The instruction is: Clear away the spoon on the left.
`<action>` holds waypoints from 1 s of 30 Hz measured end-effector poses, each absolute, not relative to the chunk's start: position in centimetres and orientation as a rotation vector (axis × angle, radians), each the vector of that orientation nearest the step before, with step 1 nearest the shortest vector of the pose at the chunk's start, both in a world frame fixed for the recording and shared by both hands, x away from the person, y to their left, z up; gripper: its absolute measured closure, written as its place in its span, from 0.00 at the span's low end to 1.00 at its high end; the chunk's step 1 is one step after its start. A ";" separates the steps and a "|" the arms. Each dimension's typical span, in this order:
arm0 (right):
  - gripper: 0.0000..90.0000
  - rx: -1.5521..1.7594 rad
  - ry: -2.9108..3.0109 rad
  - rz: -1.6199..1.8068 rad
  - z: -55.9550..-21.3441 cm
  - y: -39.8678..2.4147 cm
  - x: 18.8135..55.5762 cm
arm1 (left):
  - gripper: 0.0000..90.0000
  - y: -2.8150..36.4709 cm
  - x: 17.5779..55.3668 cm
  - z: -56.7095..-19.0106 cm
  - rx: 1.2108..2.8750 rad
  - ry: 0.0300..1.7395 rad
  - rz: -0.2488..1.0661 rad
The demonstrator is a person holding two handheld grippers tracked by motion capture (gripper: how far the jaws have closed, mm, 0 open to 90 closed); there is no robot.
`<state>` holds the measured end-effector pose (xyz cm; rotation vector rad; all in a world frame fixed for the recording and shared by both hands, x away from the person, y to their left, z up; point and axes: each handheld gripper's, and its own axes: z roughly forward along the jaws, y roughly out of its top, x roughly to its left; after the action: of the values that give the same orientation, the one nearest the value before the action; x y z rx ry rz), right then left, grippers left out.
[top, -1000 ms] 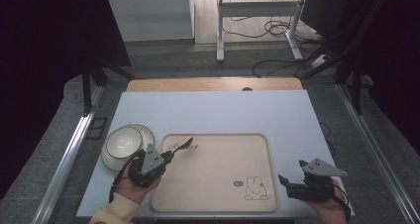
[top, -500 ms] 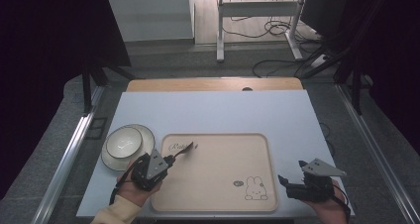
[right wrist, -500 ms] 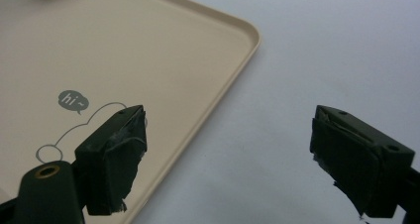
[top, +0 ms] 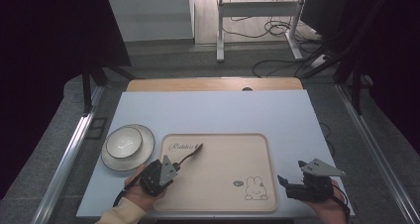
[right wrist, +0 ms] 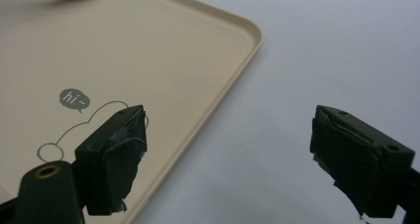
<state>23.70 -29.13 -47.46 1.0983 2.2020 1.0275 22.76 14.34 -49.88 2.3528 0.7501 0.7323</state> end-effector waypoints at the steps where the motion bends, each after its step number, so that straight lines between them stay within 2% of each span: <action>1: 0.16 1.098 2.202 1.027 -47.5 -29.1 23.7 | 0.92 14.2 22.8 -50.0 2.362 0.748 0.722; 6: 0.16 1.098 2.206 1.027 -47.5 -29.1 23.7 | 0.89 13.8 22.8 -50.2 2.379 0.741 0.680; 9: 0.16 1.098 2.207 1.026 -47.5 -29.1 23.7 | 0.83 13.8 22.9 -50.3 2.393 0.740 0.624; 14: 0.16 1.095 2.205 1.026 -47.5 -29.1 23.7 | 0.51 13.8 23.2 -50.1 2.354 0.781 0.500; 17: 0.16 1.097 2.201 1.028 -47.5 -29.1 23.7 | 0.40 14.0 23.2 -49.8 2.327 0.803 0.491; 20: 0.16 1.099 2.200 1.030 -47.5 -29.2 23.7 | 0.34 14.3 23.2 -49.5 2.301 0.817 0.493; 30: 0.16 1.105 2.190 1.048 -47.6 -29.5 23.8 | 0.30 15.5 23.7 -48.1 2.179 0.881 0.485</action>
<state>23.78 -29.46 -47.64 1.1046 2.1898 1.0476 23.68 15.46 -48.12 2.1790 0.8814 0.4852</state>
